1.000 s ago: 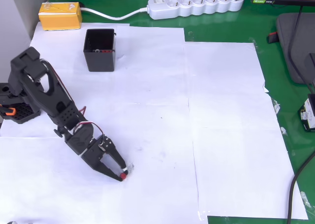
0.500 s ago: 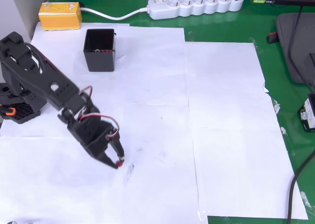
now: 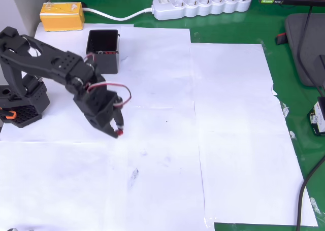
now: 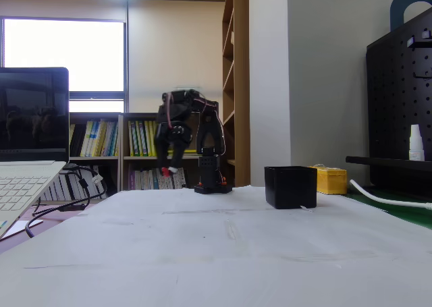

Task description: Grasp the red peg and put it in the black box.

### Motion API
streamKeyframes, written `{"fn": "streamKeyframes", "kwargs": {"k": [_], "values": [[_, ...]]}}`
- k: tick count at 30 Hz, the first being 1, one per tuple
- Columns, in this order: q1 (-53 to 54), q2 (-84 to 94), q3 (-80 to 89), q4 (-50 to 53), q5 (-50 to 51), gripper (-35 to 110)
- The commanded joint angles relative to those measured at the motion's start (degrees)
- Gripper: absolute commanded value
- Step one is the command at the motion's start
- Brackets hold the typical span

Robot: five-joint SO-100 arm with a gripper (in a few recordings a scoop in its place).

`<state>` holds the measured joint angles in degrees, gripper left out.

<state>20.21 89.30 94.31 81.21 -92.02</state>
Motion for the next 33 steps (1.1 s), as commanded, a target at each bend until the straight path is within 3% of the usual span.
{"fn": "streamKeyframes", "kwargs": {"k": [1,11,21,33], "values": [[-6.42,-6.59,6.86,8.53,4.75,0],[-26.98,-8.09,7.03,15.21,11.16,0],[-43.51,-3.16,11.43,13.36,24.7,0],[-55.46,2.99,14.06,11.69,30.85,0]]}}
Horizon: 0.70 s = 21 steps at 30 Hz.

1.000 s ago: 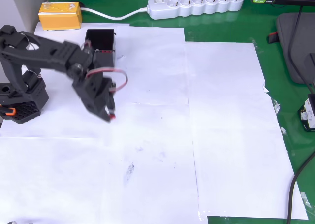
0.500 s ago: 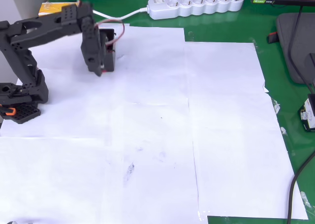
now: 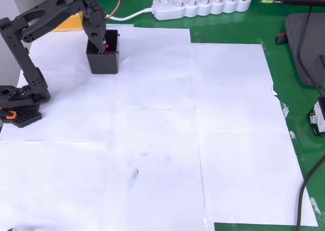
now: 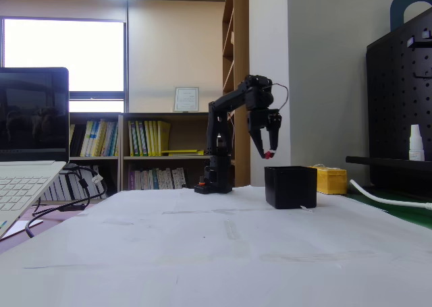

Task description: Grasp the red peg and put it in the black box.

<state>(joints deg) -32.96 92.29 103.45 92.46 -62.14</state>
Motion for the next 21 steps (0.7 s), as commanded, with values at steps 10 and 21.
{"fn": "streamKeyframes", "kwargs": {"k": [10,21], "values": [[-6.59,0.18,0.35,-8.17,5.54,0],[-6.77,0.09,0.09,-9.14,-0.88,19]]}}
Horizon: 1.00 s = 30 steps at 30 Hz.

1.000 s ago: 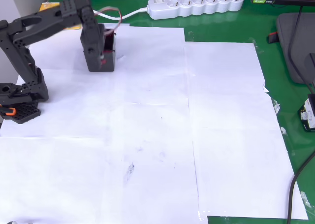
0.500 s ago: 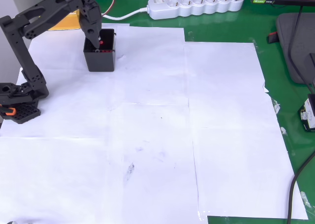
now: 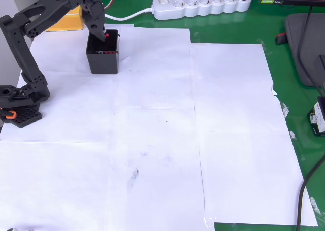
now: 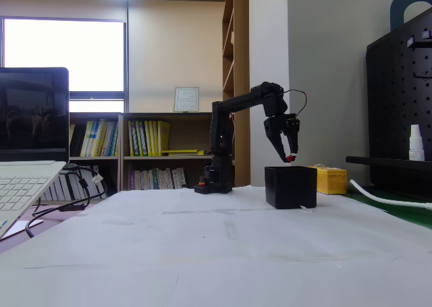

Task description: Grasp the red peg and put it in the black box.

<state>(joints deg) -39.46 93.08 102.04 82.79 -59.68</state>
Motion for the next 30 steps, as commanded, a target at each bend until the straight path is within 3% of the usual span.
{"fn": "streamKeyframes", "kwargs": {"k": [1,5,13,16,18,20,26,30], "values": [[-0.26,-0.7,1.58,0.88,-3.34,26],[0.0,-0.79,1.85,3.52,-5.54,43],[0.53,-1.58,1.85,5.36,-4.48,42],[0.7,-3.16,3.16,6.86,-3.52,29],[1.14,-5.19,4.31,7.03,-1.41,0],[3.08,-7.91,4.13,6.5,1.23,0],[9.93,-20.3,-8.0,4.31,-3.52,0],[16.96,-33.05,-23.12,-4.92,-4.04,0]]}}
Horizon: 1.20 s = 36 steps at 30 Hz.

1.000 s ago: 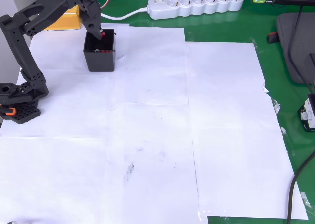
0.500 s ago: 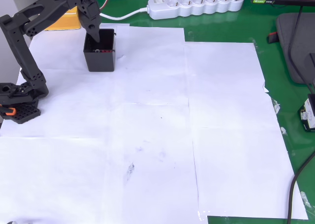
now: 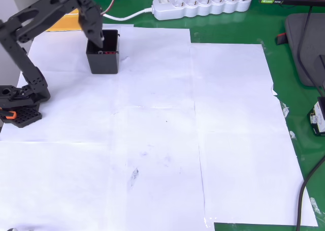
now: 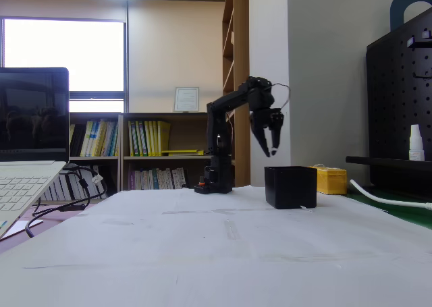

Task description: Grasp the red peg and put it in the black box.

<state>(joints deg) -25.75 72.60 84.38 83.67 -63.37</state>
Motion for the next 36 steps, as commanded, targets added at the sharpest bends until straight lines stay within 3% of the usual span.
{"fn": "streamKeyframes", "kwargs": {"k": [1,17,32,36], "values": [[5.27,-16.08,-9.58,-9.14,0.7,0],[19.69,-52.29,-62.05,-26.81,-16.88,0],[23.91,-73.39,-83.58,-27.42,-25.66,0],[25.93,-77.52,-87.8,-25.31,-17.31,0]]}}
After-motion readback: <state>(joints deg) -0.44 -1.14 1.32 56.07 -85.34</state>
